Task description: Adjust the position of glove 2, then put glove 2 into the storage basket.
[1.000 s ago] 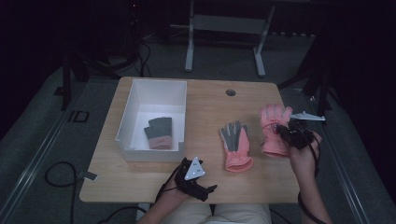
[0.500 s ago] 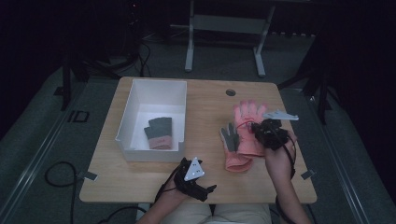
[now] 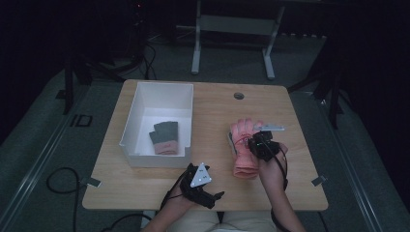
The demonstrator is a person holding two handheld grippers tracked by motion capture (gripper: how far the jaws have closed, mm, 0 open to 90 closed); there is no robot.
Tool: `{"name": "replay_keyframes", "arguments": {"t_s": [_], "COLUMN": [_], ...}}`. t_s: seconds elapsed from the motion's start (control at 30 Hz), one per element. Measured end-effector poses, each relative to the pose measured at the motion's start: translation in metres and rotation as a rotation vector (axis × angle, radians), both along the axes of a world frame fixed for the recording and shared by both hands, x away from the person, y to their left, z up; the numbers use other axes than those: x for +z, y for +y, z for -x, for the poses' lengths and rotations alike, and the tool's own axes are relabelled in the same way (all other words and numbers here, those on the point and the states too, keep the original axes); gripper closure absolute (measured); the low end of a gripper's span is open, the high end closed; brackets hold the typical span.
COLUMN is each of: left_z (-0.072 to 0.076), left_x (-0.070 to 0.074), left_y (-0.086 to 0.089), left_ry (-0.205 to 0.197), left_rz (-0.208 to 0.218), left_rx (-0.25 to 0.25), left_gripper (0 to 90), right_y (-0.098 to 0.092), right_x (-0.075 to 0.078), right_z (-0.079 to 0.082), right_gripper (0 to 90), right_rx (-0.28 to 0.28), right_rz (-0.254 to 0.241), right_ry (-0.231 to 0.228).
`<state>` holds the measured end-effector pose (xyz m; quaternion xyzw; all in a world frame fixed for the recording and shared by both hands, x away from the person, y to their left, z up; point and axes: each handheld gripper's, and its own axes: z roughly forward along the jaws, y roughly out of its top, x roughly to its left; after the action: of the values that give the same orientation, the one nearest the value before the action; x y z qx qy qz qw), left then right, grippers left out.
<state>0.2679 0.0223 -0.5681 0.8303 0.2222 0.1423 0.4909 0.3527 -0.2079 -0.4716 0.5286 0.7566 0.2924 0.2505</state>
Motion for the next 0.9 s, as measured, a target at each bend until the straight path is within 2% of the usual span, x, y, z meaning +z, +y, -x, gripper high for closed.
{"name": "replay_keyframes", "arguments": {"t_s": [0.13,0.2,0.3,0.4,0.5,0.53,0.63,0.7,0.8,0.83,0.87,0.9], "left_z": [0.001,0.000,0.000,-0.001,-0.003,-0.003,-0.003,-0.003,-0.004,-0.005,-0.005,-0.005], "left_x": [0.000,-0.001,-0.001,-0.002,-0.003,-0.003,0.000,0.005,0.010,0.014,0.017,0.022], "left_y": [-0.001,-0.002,-0.003,-0.002,-0.001,-0.001,-0.003,-0.006,-0.008,-0.008,-0.008,-0.008], "left_ry": [0.003,0.007,0.009,0.010,0.014,0.012,0.007,-0.001,0.002,0.012,0.016,0.022], "left_rz": [0.004,-0.002,0.002,-0.002,-0.007,-0.008,-0.020,-0.024,-0.019,-0.001,0.012,0.035], "left_rx": [-0.004,-0.008,-0.011,-0.011,-0.011,-0.010,-0.010,-0.004,-0.007,-0.017,-0.022,-0.028], "left_gripper": [1.2,1.2,1.2,1.2,1.2,1.2,1.2,1.2,1.2,3.0,3.0,3.5], "right_y": [0.000,-0.001,0.000,-0.001,-0.005,-0.008,-0.014,-0.024,-0.031,-0.038,-0.038,-0.040], "right_x": [-0.016,-0.022,-0.028,-0.026,-0.019,-0.013,-0.002,0.010,0.015,0.020,0.020,0.022], "right_z": [-0.006,-0.008,-0.009,-0.009,-0.008,-0.006,0.000,0.007,0.010,0.014,0.014,0.016], "right_gripper": [86.0,85.4,83.4,81.1,74.5,68.1,57.7,52.6,52.1,51.7,51.7,51.7], "right_rx": [-0.011,-0.012,-0.005,0.001,0.025,0.041,0.070,0.092,0.108,0.135,0.135,0.161], "right_rz": [0.021,0.010,0.003,0.000,-0.032,-0.045,-0.061,-0.098,-0.104,-0.104,-0.104,-0.111], "right_ry": [0.023,0.035,0.036,0.031,0.033,0.026,-0.007,-0.038,-0.050,-0.072,-0.072,-0.081]}}
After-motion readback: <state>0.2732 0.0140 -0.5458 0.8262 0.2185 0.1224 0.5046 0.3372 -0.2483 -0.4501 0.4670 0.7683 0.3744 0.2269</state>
